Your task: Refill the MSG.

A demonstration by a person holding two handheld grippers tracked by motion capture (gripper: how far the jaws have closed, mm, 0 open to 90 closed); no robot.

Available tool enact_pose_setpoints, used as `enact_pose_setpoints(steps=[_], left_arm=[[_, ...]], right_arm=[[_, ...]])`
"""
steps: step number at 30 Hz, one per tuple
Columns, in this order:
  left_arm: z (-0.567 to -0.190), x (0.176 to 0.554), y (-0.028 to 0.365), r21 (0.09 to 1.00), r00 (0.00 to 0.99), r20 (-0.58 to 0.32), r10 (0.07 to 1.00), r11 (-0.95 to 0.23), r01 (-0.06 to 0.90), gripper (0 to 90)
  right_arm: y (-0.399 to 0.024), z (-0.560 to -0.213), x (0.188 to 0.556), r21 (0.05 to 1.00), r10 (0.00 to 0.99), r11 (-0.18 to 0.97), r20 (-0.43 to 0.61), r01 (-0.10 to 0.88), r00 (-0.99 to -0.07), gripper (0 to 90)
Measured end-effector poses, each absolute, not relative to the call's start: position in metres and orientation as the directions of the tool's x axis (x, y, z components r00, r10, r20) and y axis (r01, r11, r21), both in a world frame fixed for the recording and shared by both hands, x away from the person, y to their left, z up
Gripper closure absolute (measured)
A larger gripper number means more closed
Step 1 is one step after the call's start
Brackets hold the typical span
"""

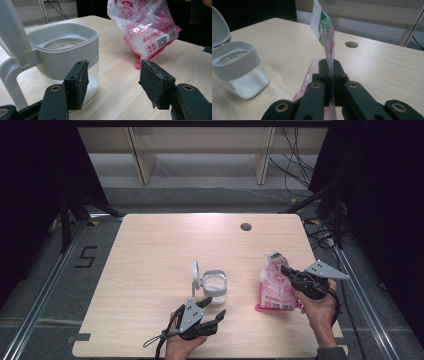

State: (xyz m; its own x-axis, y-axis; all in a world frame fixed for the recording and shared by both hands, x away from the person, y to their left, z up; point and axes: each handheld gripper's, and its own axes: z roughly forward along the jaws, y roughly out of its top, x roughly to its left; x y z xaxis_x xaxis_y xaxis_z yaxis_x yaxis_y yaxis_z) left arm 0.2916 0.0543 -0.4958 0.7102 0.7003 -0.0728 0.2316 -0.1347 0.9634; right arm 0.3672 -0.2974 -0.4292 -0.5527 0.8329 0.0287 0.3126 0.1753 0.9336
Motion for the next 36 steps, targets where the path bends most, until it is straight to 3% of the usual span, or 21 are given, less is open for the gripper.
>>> enact_pose_setpoints(steps=[7,10,12,15,19,36], left_arm=[[-0.495,0.292,0.056,0.960,0.718,-0.046,0.695,-0.167,0.223,39.6],[-0.496,0.291,0.055,0.963,0.710,-0.075,0.700,-0.135,0.235,39.7],[-0.496,0.292,0.057,0.961,0.715,-0.041,0.698,-0.169,0.220,39.7],[-0.496,0.292,0.057,0.961,0.714,-0.043,0.698,-0.167,0.221,39.7],[-0.496,0.291,0.056,0.959,0.701,-0.073,0.709,-0.144,0.245,39.7],[-0.496,0.294,0.058,0.959,0.708,-0.046,0.705,-0.167,0.228,39.3]], right_arm=[[-0.294,-0.432,0.367,0.919,0.848,0.212,-0.004,0.333,-0.530,89.6],[-0.294,-0.435,0.366,0.909,0.855,0.208,0.011,0.362,-0.519,89.6],[-0.295,-0.436,0.366,0.905,0.859,0.214,0.005,0.367,-0.512,89.6],[-0.298,-0.439,0.369,0.905,0.854,0.262,-0.056,0.335,-0.517,89.5],[-0.300,-0.445,0.371,0.900,0.864,0.244,-0.032,0.362,-0.502,89.2],[-0.303,-0.456,0.374,0.870,0.875,0.268,-0.041,0.413,-0.482,87.5]])
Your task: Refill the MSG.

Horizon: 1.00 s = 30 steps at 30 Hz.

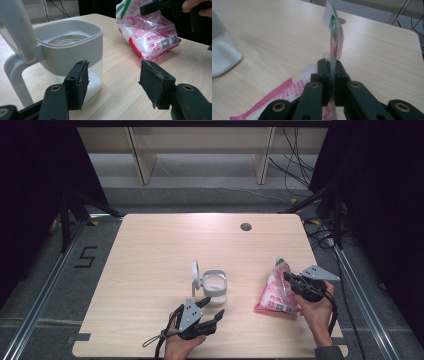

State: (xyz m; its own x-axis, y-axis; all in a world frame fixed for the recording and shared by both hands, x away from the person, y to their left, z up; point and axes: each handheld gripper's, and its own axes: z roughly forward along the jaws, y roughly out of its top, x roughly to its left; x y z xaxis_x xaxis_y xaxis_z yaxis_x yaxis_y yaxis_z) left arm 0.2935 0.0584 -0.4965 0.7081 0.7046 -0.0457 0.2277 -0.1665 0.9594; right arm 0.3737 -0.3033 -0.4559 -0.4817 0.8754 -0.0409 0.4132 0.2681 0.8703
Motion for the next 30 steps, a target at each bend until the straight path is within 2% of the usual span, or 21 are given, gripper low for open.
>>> enact_pose_setpoints(steps=[5,6,9,10,17,20,21,23,27,29,30], left_arm=[[-0.497,0.293,0.059,0.958,0.692,-0.071,0.718,-0.144,0.247,39.2],[-0.496,0.294,0.060,0.960,0.698,-0.045,0.715,-0.161,0.227,39.2],[-0.496,0.295,0.060,0.958,0.696,-0.052,0.716,-0.161,0.236,39.1],[-0.496,0.295,0.060,0.959,0.698,-0.052,0.714,-0.160,0.235,39.1],[-0.495,0.295,0.061,0.960,0.697,-0.047,0.716,-0.161,0.229,39.1],[-0.495,0.295,0.061,0.960,0.698,-0.046,0.715,-0.162,0.229,39.0],[-0.496,0.294,0.060,0.962,0.691,-0.070,0.719,-0.136,0.239,39.0],[-0.495,0.295,0.061,0.962,0.699,-0.050,0.713,-0.153,0.224,39.0],[-0.496,0.294,0.059,0.961,0.695,-0.078,0.714,-0.132,0.244,39.2],[-0.496,0.294,0.059,0.962,0.703,-0.053,0.709,-0.153,0.227,39.2],[-0.496,0.293,0.058,0.960,0.693,-0.073,0.717,-0.139,0.244,39.2]], right_arm=[[-0.306,-0.458,0.375,0.871,0.885,0.254,-0.034,0.420,-0.464,86.2],[-0.307,-0.458,0.375,0.872,0.888,0.252,-0.036,0.420,-0.458,85.9],[-0.308,-0.459,0.374,0.869,0.901,0.218,-0.004,0.444,-0.433,81.9],[-0.311,-0.459,0.376,0.870,0.901,0.234,-0.027,0.434,-0.433,81.5],[-0.315,-0.461,0.377,0.870,0.910,0.216,-0.015,0.444,-0.414,74.7],[-0.317,-0.462,0.378,0.868,0.928,0.198,-0.017,0.455,-0.372,65.3],[-0.318,-0.463,0.379,0.872,0.933,0.189,-0.017,0.452,-0.358,65.4],[-0.319,-0.462,0.378,0.872,0.934,0.188,-0.016,0.452,-0.356,65.2],[-0.320,-0.462,0.378,0.878,0.948,0.176,-0.029,0.445,-0.317,53.8],[-0.318,-0.461,0.376,0.873,0.963,0.130,0.002,0.471,-0.270,48.3],[-0.318,-0.460,0.376,0.878,0.967,0.112,0.012,0.466,-0.256,46.3]])
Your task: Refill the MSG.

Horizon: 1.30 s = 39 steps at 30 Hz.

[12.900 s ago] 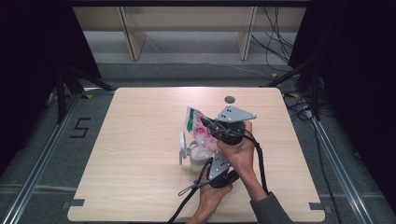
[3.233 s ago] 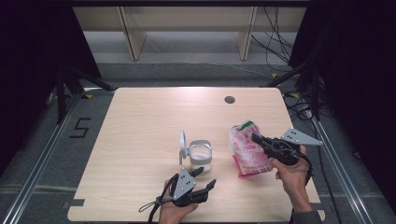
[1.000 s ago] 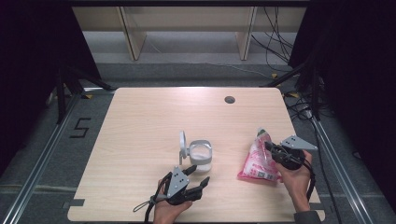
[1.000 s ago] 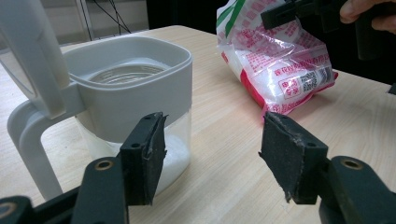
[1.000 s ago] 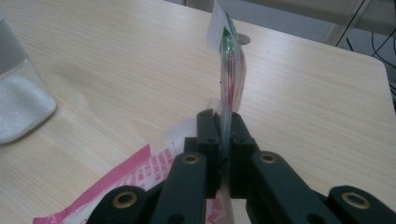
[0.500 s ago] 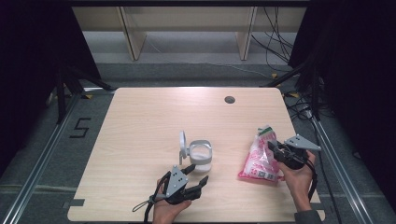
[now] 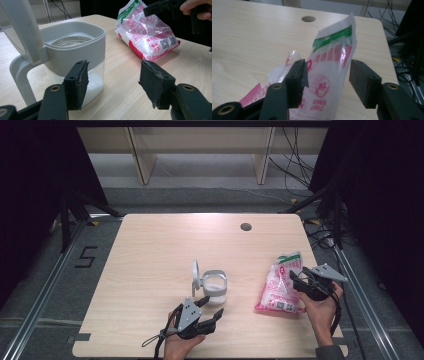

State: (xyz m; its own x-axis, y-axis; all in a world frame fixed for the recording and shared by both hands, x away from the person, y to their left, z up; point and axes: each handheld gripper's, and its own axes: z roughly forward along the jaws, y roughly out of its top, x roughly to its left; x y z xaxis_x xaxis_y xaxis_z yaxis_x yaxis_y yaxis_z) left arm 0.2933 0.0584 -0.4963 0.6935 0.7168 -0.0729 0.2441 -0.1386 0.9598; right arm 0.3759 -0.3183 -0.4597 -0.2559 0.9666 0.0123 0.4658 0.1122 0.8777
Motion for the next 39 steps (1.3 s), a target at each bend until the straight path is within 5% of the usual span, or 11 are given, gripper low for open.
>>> enact_pose_setpoints(steps=[14,39], left_arm=[[-0.494,0.293,0.063,0.963,0.697,-0.048,0.716,-0.153,0.223,38.6],[-0.485,0.286,0.086,0.962,0.662,-0.034,0.749,-0.155,0.225,40.5]], right_arm=[[-0.305,-0.444,0.365,0.910,0.972,0.100,-0.002,0.402,-0.236,39.6],[-0.272,-0.451,0.344,0.908,0.910,0.192,-0.022,0.373,-0.414,39.5]])
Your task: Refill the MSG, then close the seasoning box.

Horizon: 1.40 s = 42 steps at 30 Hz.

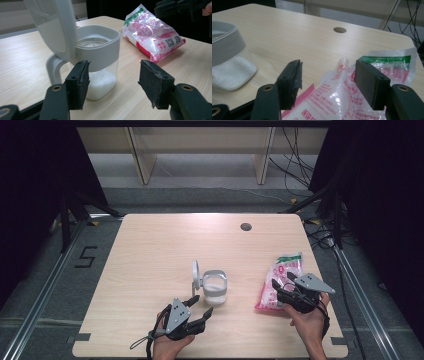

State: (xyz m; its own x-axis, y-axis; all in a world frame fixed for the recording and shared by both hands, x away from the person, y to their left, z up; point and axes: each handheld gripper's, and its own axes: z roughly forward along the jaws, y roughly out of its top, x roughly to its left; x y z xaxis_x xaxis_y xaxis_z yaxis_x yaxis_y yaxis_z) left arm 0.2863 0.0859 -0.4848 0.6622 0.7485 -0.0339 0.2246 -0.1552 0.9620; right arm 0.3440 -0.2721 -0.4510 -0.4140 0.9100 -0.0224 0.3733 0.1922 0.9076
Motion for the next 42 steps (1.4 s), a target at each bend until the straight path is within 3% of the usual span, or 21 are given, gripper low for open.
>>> enact_pose_setpoints(steps=[22,32,33,34,42], left_arm=[[-0.482,0.291,0.111,0.963,0.621,-0.026,0.784,-0.148,0.226,45.1],[-0.480,0.295,0.118,0.963,0.604,-0.027,0.797,-0.140,0.228,46.2],[-0.480,0.296,0.119,0.963,0.606,-0.021,0.796,-0.146,0.225,46.3],[-0.480,0.296,0.119,0.962,0.599,-0.037,0.800,-0.134,0.238,46.3],[-0.480,0.300,0.120,0.962,0.619,-0.018,0.785,-0.155,0.225,50.9]], right_arm=[[-0.250,-0.461,0.323,0.884,0.836,0.270,-0.019,0.381,-0.548,39.2],[-0.249,-0.463,0.312,0.866,0.837,0.271,0.004,0.420,-0.547,39.2],[-0.250,-0.464,0.314,0.876,0.830,0.287,-0.025,0.388,-0.557,39.2],[-0.248,-0.463,0.311,0.869,0.839,0.261,0.011,0.420,-0.544,39.2],[-0.250,-0.464,0.311,0.876,0.824,0.274,-0.001,0.397,-0.567,39.2]])
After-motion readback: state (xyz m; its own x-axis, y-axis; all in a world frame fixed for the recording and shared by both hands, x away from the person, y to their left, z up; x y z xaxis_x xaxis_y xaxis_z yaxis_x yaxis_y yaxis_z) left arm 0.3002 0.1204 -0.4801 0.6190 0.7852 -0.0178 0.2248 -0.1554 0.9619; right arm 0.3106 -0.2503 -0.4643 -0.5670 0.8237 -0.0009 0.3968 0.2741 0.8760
